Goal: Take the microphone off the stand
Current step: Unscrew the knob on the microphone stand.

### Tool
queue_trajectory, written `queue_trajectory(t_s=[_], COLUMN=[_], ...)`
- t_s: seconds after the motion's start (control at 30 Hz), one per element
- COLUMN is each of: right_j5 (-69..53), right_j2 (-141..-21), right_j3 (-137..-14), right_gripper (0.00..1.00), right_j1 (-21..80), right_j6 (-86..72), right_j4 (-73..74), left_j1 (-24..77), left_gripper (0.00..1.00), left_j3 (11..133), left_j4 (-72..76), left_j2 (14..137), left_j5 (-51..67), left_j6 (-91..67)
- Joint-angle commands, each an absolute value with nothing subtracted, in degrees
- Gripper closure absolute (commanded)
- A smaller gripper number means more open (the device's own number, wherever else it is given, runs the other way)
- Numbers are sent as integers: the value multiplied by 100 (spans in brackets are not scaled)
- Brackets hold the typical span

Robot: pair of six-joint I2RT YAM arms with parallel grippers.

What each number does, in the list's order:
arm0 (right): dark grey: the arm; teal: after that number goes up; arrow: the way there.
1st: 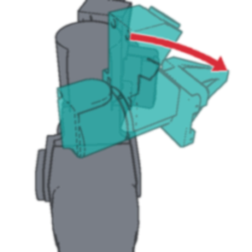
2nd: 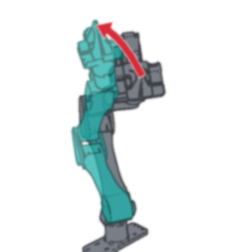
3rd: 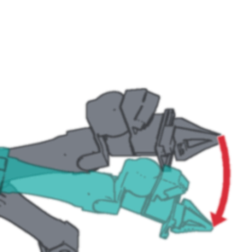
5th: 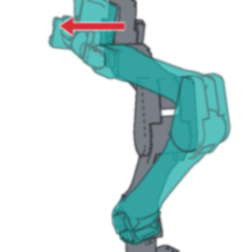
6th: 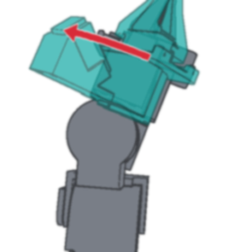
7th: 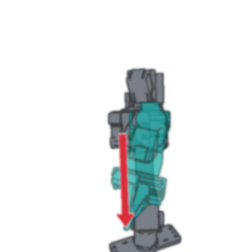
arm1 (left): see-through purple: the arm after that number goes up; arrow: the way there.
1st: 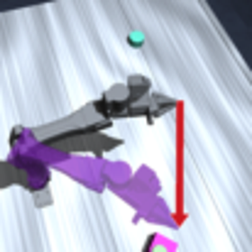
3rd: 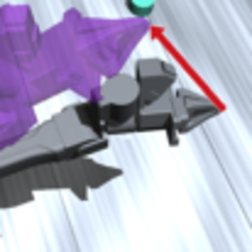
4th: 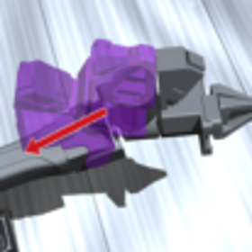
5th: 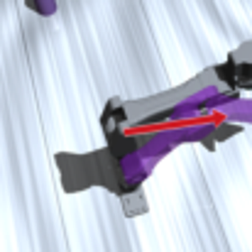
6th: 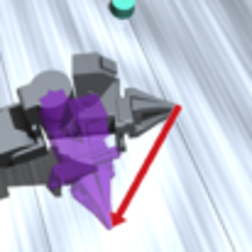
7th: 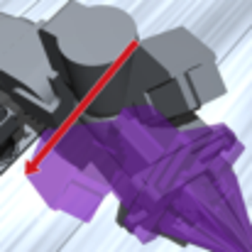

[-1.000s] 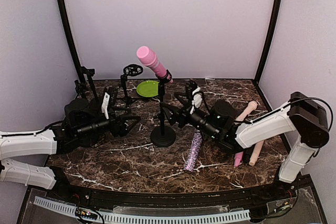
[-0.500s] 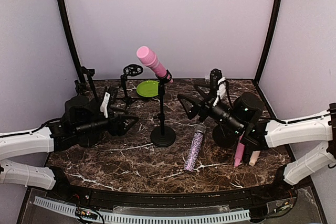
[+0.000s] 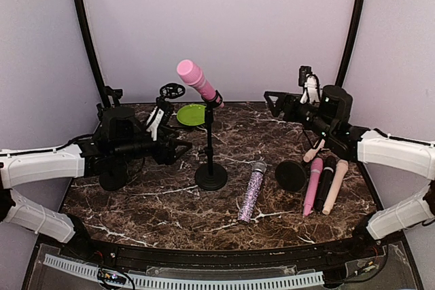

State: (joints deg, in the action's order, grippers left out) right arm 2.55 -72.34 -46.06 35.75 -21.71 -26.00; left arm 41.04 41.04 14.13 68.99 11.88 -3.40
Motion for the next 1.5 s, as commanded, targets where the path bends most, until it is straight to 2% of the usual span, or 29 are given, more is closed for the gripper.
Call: queue_trajectory(t_s=[0.0,0.13,0.37,0.53,0.8,1.17,1.47], right_j5=[221,239,-808,-1384,-1710,-1655,-1634], right_j2=[-7182,-7001,-6495,-6682,-6347,-5838,-5813], right_j3=[-5238,-5413,-3825,-4196,-4072,-3797,-3699], right_gripper=[9,10,7,9,10,13,14], right_j1=[3043,3006,3010,3008,3032,3076,3093], right_j6=[-3261,-3141,-2332,-2134,-2184,-2236,-2286], right_j4=[-1146,-568,-2424,-1682,-1673,-1651,-1717], left_j1=[4115,4387,4526,4544,4537,4420,4388], left_gripper=[32,33,31,27,28,60,72], left_j3=[4898,5391,4035,4003,4039,4731,4723], left_j4=[1106,953,2603,2307,2399,2293,2260], left_j2=[7553,8005,8028,8027,7906,8662,8734], left_j5=[1409,1340,1524,1688,1250,1239,1401], left_j6=[-498,-369,646,871,1215,1462,1268])
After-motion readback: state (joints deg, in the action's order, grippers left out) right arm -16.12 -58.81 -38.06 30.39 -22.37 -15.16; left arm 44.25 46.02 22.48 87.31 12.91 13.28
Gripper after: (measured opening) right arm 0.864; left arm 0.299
